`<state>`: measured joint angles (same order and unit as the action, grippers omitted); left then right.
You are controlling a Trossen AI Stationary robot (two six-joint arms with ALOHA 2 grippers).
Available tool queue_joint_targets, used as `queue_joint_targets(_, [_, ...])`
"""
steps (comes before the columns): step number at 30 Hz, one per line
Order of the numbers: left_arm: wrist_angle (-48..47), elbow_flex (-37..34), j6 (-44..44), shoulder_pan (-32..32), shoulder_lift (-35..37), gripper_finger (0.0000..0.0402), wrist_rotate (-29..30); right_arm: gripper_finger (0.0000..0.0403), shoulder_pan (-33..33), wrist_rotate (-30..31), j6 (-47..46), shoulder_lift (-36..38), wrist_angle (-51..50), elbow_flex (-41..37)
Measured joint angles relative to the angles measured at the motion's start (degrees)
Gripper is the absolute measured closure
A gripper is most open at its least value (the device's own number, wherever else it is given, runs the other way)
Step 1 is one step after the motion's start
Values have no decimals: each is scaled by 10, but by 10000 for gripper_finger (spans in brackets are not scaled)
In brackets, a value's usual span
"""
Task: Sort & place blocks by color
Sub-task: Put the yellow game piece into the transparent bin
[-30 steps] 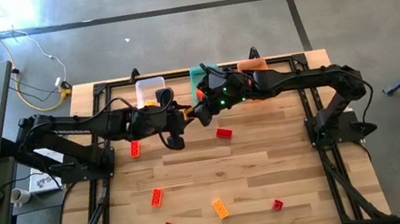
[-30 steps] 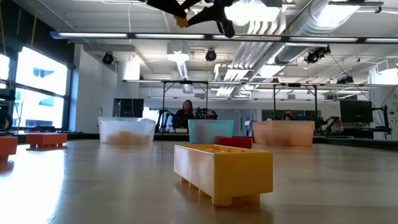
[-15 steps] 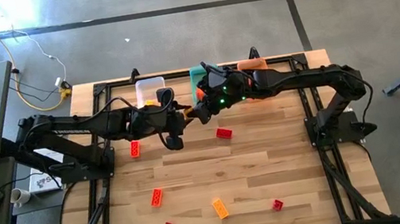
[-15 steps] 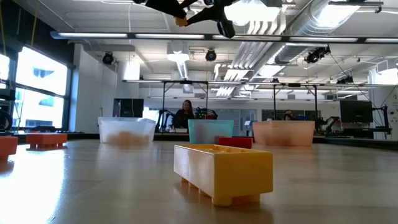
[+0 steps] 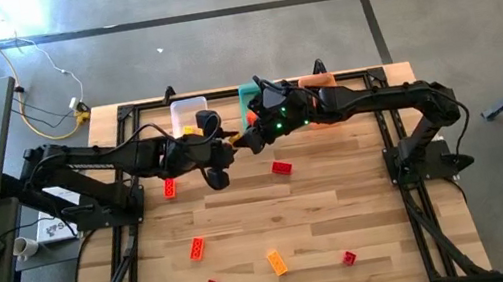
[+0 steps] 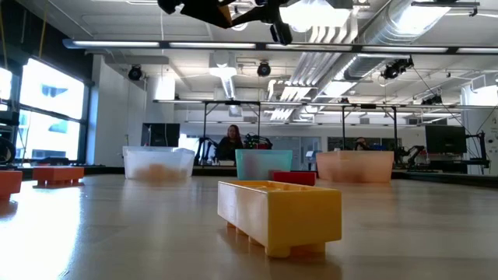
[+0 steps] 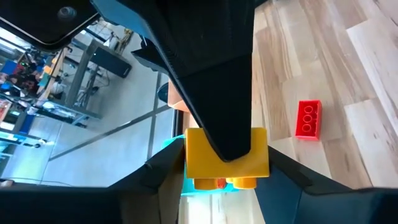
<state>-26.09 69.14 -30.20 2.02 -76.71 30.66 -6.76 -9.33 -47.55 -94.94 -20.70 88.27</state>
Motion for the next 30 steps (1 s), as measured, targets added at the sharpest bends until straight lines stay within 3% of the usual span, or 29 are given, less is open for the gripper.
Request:
queue_joint_targets(8, [0,0,7,0,0,287,-2,310,0,-4,-5,0,-3,0])
queue_joint_targets(18, [-1,0,21,0,0,284,-15,217,0,3,30,0,-5,0])
queue_joint_targets(23, [-48,0,37,0,1,284,-12,184,-7,-10,30,0,-5,0])
queue_joint_targets(30, [-127,0,80,7,1,284,22,177,-27,-31,36,0,-6,0])
